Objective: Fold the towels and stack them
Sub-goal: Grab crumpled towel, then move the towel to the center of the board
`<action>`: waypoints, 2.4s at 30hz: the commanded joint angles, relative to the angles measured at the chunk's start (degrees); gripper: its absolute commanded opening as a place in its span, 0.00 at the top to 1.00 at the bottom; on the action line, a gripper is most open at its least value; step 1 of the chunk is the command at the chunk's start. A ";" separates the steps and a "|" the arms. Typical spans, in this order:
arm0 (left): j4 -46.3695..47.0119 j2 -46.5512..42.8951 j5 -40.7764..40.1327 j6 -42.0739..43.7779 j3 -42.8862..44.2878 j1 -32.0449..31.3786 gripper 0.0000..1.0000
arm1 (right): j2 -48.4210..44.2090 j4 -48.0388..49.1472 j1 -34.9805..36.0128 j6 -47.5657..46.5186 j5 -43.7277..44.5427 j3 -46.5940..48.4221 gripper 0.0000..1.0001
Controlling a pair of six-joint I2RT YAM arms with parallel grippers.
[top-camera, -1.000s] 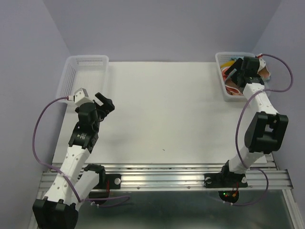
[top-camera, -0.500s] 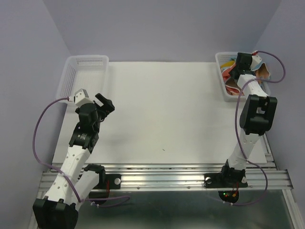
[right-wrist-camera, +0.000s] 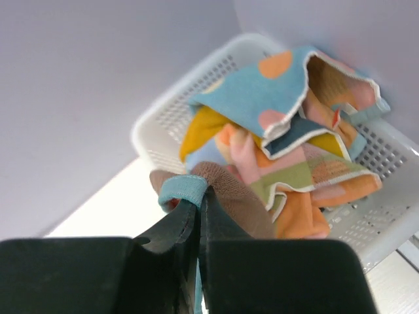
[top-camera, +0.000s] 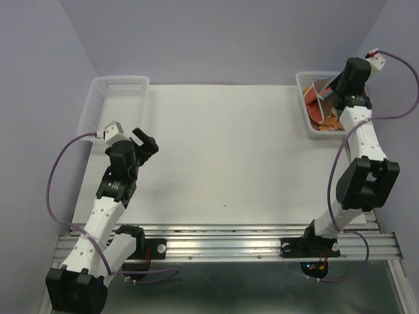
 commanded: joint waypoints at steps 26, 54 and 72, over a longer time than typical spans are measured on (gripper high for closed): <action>1.47 -14.07 14.88 -5.04 3.43 -0.15 0.01 | -15.15 -9.11 30.89 0.20 -44.07 30.54 0.99; 3.31 -7.32 8.56 -7.94 0.09 -0.15 0.01 | 4.24 -3.74 35.12 6.01 -44.06 14.78 0.92; 14.47 4.63 21.13 -8.46 -3.07 -12.94 0.01 | 0.61 -2.43 36.53 3.35 -16.78 -7.60 0.00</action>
